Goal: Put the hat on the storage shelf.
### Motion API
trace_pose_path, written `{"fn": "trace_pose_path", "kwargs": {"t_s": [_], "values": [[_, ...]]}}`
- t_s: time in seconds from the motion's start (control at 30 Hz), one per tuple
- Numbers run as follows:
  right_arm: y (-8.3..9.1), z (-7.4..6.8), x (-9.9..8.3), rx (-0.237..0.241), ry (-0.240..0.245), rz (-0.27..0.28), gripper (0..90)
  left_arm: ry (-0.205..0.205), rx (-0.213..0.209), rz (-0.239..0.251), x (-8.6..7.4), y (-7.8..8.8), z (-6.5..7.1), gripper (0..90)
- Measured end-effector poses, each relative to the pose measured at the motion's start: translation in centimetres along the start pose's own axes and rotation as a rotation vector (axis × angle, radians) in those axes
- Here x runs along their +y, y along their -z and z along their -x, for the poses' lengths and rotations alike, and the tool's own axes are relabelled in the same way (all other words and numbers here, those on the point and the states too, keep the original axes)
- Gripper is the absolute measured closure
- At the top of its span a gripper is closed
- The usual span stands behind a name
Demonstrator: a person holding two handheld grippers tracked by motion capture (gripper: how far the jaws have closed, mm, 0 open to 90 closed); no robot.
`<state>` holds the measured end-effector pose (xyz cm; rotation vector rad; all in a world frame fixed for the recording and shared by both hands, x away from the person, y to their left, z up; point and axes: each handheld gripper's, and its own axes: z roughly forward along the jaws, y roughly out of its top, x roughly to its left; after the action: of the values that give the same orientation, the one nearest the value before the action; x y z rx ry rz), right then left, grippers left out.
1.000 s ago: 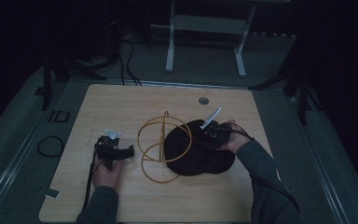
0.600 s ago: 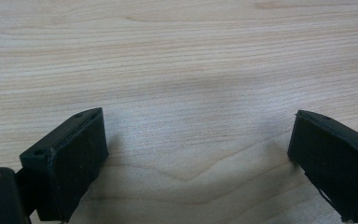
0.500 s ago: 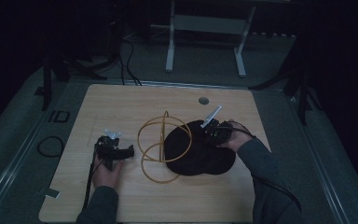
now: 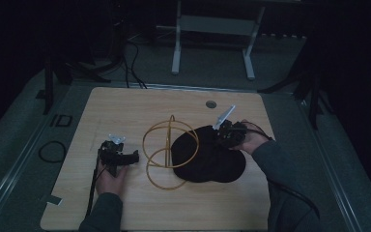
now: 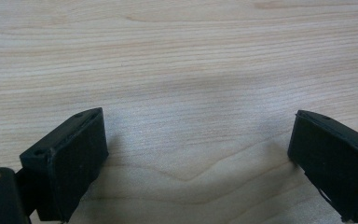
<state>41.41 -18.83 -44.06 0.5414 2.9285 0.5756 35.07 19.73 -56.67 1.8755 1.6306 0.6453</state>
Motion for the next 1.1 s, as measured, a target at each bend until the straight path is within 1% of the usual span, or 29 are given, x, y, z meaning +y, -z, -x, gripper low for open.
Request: {"fn": "trace_pose_path", "kwargs": {"t_s": [0.13, 0.17, 0.3, 0.33, 0.43, 0.53, 0.57, 0.63, 0.73, 0.93, 1.1], "values": [[0.7, 0.0, 0.0, -0.001, 0.01, -0.003, 85.4, 0.0, 0.0, 0.0, 0.0, 0.0, 0.0, 4.2], [0.9, 0.0, 0.0, -0.003, 0.016, 0.0, 85.3, 0.0, 0.0, 0.0, 0.0, 0.0, 0.0, 4.2], [1.9, 0.1, -0.1, -0.004, 0.012, 0.021, 85.4, 0.0, 0.0, -0.001, 0.0, 0.0, 0.0, 4.2], [2.2, 0.1, -0.1, 0.0, 0.013, 0.022, 85.5, -0.001, 0.0, -0.001, 0.0, 0.0, 0.0, 4.2], [2.8, 0.1, -0.2, -0.008, 0.021, 0.019, 85.5, 0.0, 0.0, -0.001, 0.0, 0.0, 0.0, 4.2], [3.4, 0.1, -0.3, -0.008, 0.017, 0.018, 85.4, -0.001, 0.0, -0.001, 0.0, 0.0, 0.0, 4.2], [3.5, 0.1, -0.4, -0.002, 0.018, 0.018, 85.5, 0.0, 0.0, -0.001, 0.0, 0.0, 0.0, 4.2], [3.8, 0.1, -0.4, 0.011, 0.025, 0.009, 85.4, 0.0, 0.0, -0.001, 0.0, 0.0, 0.0, 4.2], [4.2, -0.1, -0.5, 0.015, 0.033, -0.01, 85.5, -0.001, 0.0, -0.001, 0.0, 0.0, 0.0, 4.2], [5.1, -0.1, -0.5, 0.011, 0.044, -0.023, 85.4, -0.001, 0.0, -0.001, 0.0, 0.0, 0.0, 4.2], [5.8, -0.1, -0.4, -0.002, 0.057, -0.03, 85.4, -0.001, -0.001, -0.002, 0.0, 0.0, 0.0, 4.2]]}}
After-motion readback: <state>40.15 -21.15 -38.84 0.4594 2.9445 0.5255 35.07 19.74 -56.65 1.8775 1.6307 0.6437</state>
